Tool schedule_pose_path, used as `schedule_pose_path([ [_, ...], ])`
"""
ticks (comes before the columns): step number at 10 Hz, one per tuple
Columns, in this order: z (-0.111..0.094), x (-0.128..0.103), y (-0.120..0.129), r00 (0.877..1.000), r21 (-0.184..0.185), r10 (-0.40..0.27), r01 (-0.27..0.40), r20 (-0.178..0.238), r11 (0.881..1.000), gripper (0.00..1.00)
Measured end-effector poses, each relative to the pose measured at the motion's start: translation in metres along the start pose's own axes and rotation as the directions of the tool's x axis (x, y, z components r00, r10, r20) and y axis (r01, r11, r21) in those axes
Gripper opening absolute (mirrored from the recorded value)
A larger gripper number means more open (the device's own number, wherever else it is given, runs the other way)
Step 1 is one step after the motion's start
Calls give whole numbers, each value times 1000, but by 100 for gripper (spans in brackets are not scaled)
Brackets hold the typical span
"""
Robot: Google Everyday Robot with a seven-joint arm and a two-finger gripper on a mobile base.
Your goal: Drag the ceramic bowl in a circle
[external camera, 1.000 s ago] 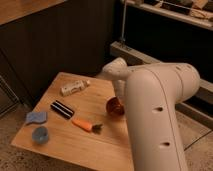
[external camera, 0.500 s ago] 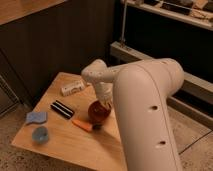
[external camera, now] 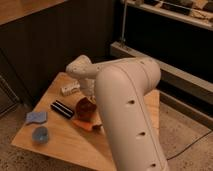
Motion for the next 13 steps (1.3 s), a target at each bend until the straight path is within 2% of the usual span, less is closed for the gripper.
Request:
schedule_pose_path([
  [2,3,-25,-6,1000,4,12,-12,8,1000,0],
  [3,6,-42,-17,999,11,32,-32,16,999,0],
  [8,10,-96,-52,995,47,82,-84,58,995,0],
  [10,19,-90,-103,987,90,159,-162,37,983,0],
  [11,26,-75,-131,978,113,210,-210,12,971,0],
  [12,34,-52,-165,962,139,273,-268,-19,953,0],
  [13,45,-20,-199,937,165,344,-331,-57,929,0],
])
